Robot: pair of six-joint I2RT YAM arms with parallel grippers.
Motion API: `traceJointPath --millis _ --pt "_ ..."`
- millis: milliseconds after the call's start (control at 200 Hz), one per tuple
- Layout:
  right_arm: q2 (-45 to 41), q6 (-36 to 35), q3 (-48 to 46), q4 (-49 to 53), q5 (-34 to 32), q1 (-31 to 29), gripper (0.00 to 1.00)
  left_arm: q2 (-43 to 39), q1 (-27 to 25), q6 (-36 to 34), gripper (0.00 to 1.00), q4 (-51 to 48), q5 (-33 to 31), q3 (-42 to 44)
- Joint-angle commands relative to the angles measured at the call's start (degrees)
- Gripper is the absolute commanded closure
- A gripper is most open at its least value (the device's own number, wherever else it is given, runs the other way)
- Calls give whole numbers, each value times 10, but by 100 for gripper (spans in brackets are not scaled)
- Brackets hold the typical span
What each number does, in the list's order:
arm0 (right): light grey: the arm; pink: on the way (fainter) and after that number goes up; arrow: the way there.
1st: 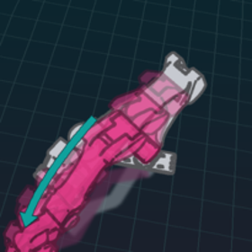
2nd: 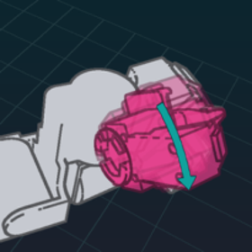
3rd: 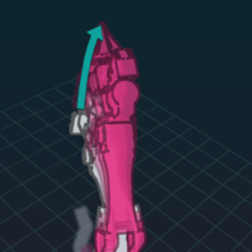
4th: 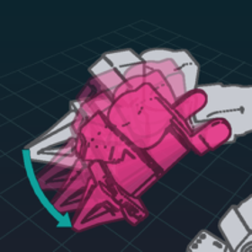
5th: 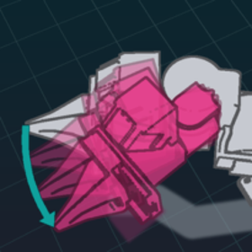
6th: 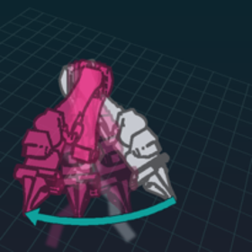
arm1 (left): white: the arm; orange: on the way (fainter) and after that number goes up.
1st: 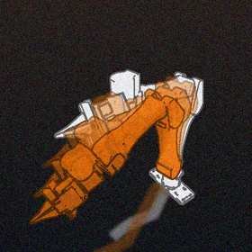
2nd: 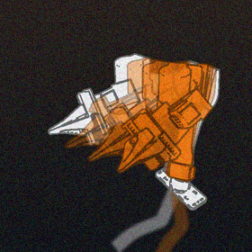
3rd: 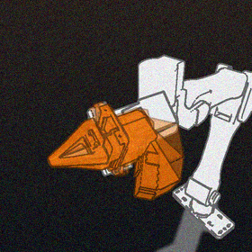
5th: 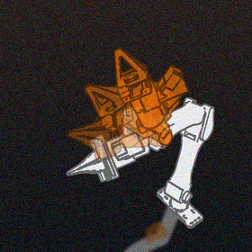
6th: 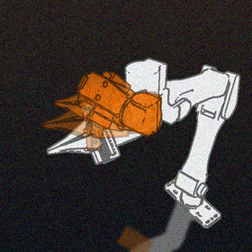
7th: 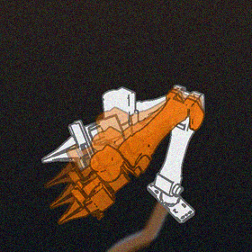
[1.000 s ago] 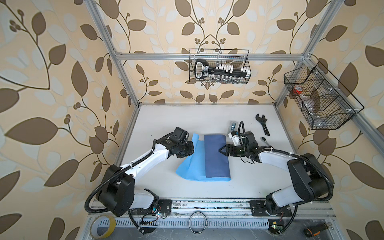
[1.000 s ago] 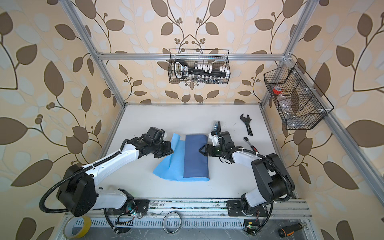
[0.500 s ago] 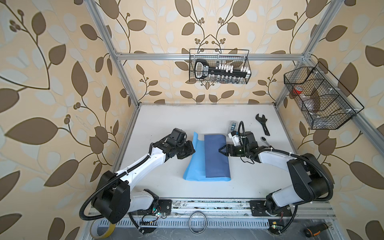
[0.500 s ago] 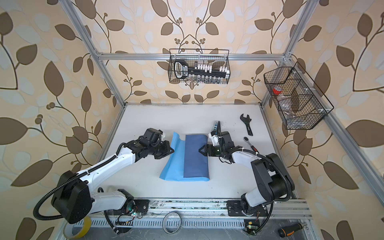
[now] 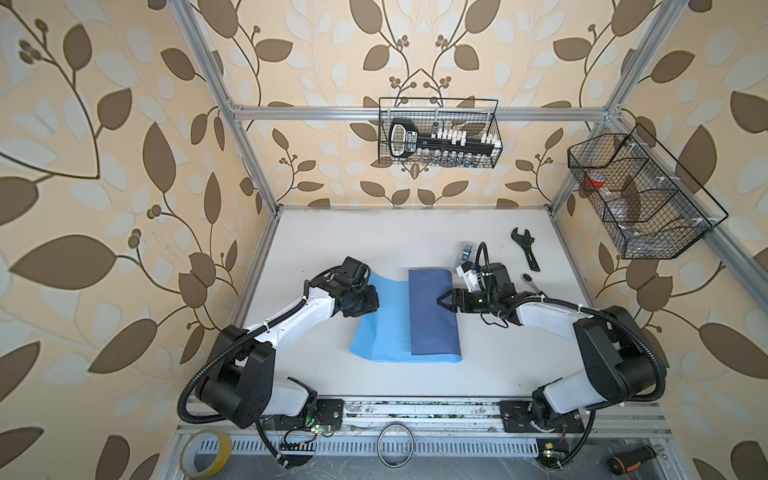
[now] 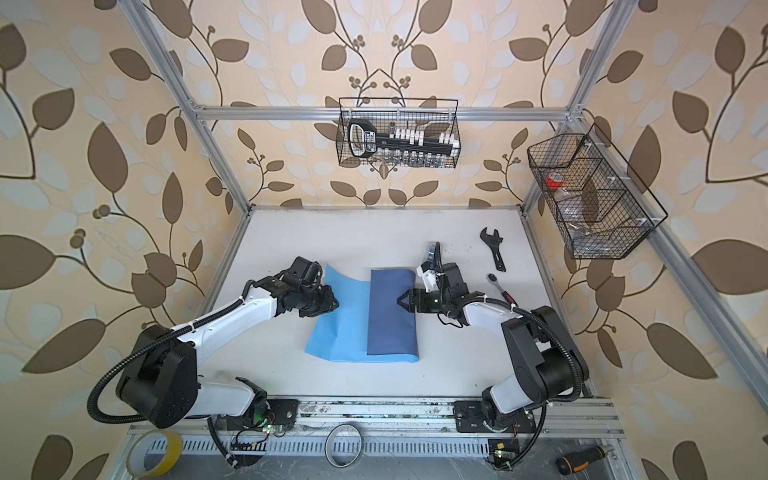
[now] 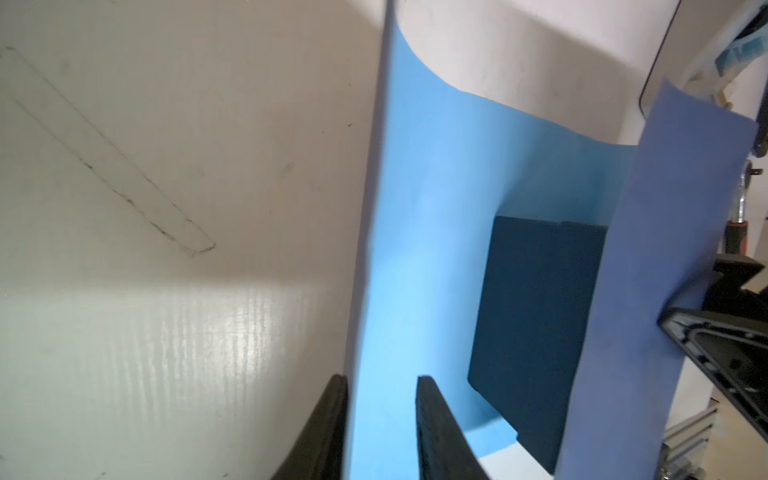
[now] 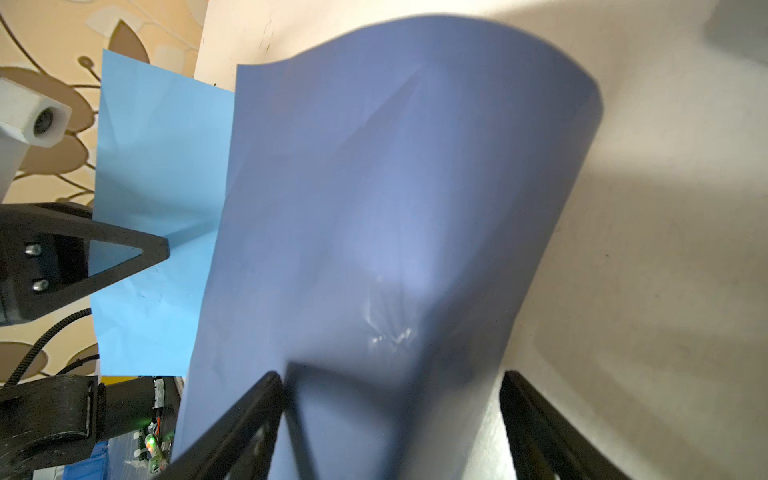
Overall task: Wrap the gift box in paper
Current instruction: 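Pull the left gripper back, letting the light-blue paper fall open beside the box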
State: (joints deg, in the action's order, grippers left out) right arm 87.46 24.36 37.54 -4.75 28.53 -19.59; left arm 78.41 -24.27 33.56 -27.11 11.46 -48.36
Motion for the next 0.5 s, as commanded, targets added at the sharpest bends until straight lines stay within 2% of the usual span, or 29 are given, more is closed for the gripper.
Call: traceJointPath --millis 0,170,350,495 --pt "25 -17 -9 60 -38 -8 18 -7 5 -22 66 -26 -20 9" --pt "23 -16 -9 60 -38 -7 18 -9 5 -37 66 -84 -30 -1" --pt "23 -15 -9 58 -38 -7 18 0 5 -69 78 -155 -44 -39" --pt "24 -15 -8 58 -37 -8 18 10 5 -85 82 -186 -31 -74"
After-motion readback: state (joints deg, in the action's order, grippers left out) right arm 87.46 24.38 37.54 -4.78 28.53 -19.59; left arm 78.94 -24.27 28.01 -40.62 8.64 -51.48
